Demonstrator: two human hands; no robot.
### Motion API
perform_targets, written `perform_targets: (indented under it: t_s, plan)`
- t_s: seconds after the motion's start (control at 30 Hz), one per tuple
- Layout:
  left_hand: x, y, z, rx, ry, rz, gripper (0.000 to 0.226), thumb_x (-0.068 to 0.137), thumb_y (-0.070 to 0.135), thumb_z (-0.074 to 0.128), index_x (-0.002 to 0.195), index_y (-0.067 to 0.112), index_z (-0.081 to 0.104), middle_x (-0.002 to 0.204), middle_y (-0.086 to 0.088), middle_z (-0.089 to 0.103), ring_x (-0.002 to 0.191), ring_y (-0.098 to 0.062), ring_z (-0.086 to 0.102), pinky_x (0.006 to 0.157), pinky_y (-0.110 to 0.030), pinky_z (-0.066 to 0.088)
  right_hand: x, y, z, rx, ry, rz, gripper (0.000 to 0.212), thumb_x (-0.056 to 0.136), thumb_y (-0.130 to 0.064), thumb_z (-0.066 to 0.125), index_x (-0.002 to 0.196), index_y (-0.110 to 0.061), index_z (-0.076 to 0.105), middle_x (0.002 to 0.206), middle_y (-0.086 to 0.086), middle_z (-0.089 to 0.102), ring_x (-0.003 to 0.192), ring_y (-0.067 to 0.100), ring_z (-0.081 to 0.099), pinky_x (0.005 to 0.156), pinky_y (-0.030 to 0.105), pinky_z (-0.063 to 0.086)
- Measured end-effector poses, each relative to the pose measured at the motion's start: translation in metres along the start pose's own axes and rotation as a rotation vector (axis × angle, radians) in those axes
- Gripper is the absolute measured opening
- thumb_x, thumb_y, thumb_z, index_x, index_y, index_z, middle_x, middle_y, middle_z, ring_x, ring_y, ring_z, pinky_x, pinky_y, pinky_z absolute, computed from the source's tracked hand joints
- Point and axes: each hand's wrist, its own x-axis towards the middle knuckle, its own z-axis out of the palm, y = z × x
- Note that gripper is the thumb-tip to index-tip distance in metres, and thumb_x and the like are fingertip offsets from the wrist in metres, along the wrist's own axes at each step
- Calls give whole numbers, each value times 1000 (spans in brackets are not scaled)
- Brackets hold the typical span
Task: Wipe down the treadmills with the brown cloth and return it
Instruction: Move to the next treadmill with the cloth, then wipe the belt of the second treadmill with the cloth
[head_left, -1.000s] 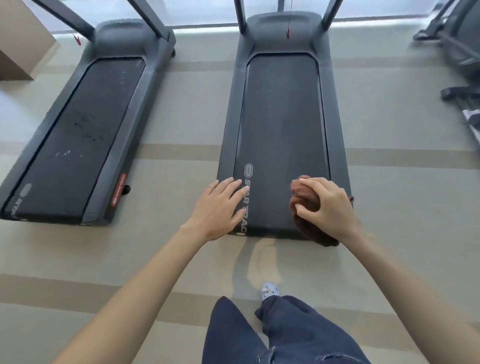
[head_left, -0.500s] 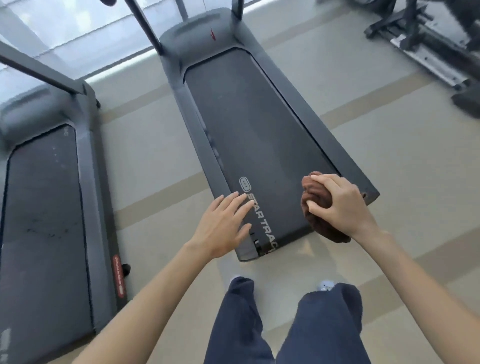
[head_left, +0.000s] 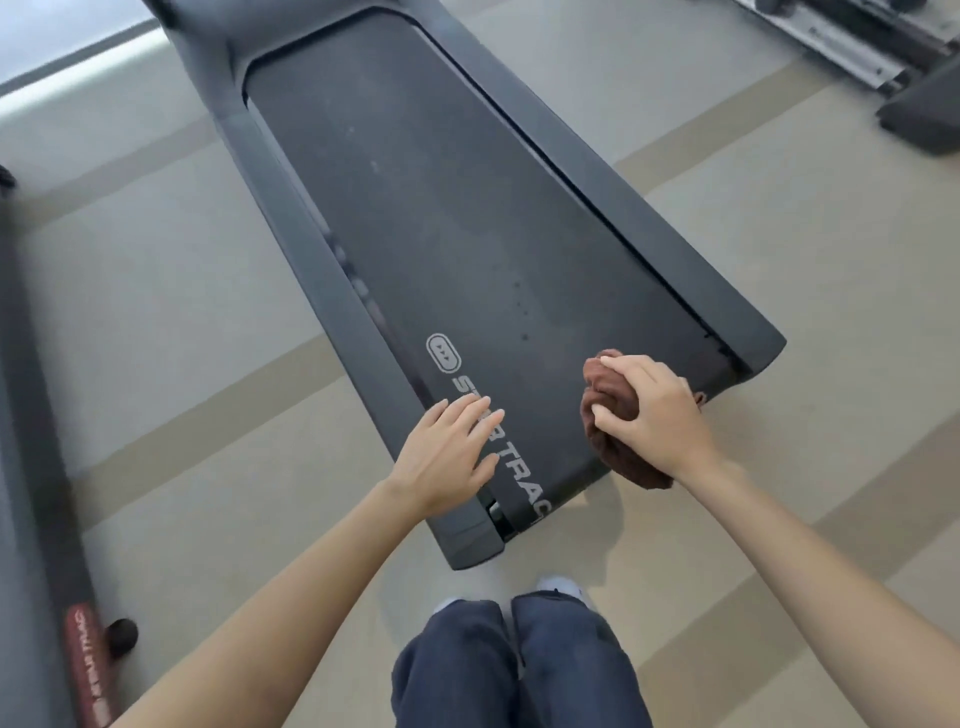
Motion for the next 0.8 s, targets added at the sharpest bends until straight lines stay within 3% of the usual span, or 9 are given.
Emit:
perform_targets:
  t_s: [0.33, 0.47, 0.53, 0.63, 0.8]
  plan:
    - [118, -30, 259, 37, 36, 61, 57, 96, 44, 31, 147, 19, 26, 155, -6, 21, 143, -20, 14, 116, -35, 8, 25, 177, 225, 9, 96, 149, 45, 86, -25, 63, 128, -12, 54, 133, 6, 54, 117, 29, 50, 99, 46, 39]
    - [146, -37, 313, 40, 94, 8, 60, 95, 45, 27, 148, 19, 20, 157, -7, 13, 145, -21, 6, 118, -39, 2, 31, 207, 288, -154, 169, 137, 53, 87, -42, 59, 131, -13, 52, 131, 7, 55, 120, 30, 48, 101, 46, 34]
    - [151, -34, 331, 7, 170, -21, 61, 92, 41, 26, 148, 16, 24, 156, -9, 18, 145, -23, 10, 118, -45, 7, 35, 215, 308, -280, 296, 72, 57, 83, -54, 53, 127, -18, 56, 126, 3, 59, 116, 28, 50, 98, 43, 35]
    - [153, -34, 347, -67, 281, -3, 60, 90, 38, 31, 145, 14, 32, 153, -10, 27, 143, -25, 18, 115, -49, 15, 47, 228, 313, -293, 468, -34, 48, 78, -57, 54, 114, -26, 63, 113, -4, 63, 106, 24, 52, 90, 39, 37]
    - [149, -34, 341, -68, 286, -7, 61, 89, 39, 28, 145, 14, 32, 153, -10, 26, 143, -25, 17, 116, -49, 15, 98, 233, 291, -290, 424, -6, 41, 78, -52, 59, 108, -25, 63, 108, -1, 61, 102, 29, 53, 86, 39, 39]
